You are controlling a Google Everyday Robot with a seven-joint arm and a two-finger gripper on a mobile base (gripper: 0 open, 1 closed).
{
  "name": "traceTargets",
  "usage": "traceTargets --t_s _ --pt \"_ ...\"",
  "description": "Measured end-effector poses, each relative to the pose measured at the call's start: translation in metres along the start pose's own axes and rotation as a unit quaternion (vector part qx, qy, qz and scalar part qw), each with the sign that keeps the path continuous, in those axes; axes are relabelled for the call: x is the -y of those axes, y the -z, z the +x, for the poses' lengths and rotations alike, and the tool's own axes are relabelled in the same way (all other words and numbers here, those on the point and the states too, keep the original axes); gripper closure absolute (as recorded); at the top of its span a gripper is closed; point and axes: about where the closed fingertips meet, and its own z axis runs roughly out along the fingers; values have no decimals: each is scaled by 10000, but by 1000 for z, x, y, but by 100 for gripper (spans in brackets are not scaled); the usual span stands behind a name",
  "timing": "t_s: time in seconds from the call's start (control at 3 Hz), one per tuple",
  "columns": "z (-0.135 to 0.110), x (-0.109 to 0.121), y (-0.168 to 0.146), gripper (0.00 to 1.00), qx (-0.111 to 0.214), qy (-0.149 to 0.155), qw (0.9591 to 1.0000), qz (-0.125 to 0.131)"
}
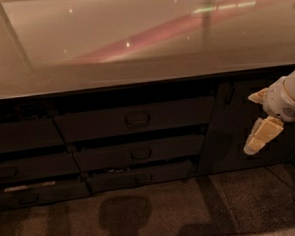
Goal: Open top drawer
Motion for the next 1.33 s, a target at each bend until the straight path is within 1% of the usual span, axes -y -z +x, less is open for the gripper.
traceTargets --t_s 0.33,0.67,1.0,1.33 --pt "-16 -8 2 0 371 281 9986 -258" --pt "-16 -8 1 0 372 280 9986 -254" --pt "-16 -5 -4 0 341 200 9988 -289" --pt "-58 -8 -10 0 281 486 9972 -489"
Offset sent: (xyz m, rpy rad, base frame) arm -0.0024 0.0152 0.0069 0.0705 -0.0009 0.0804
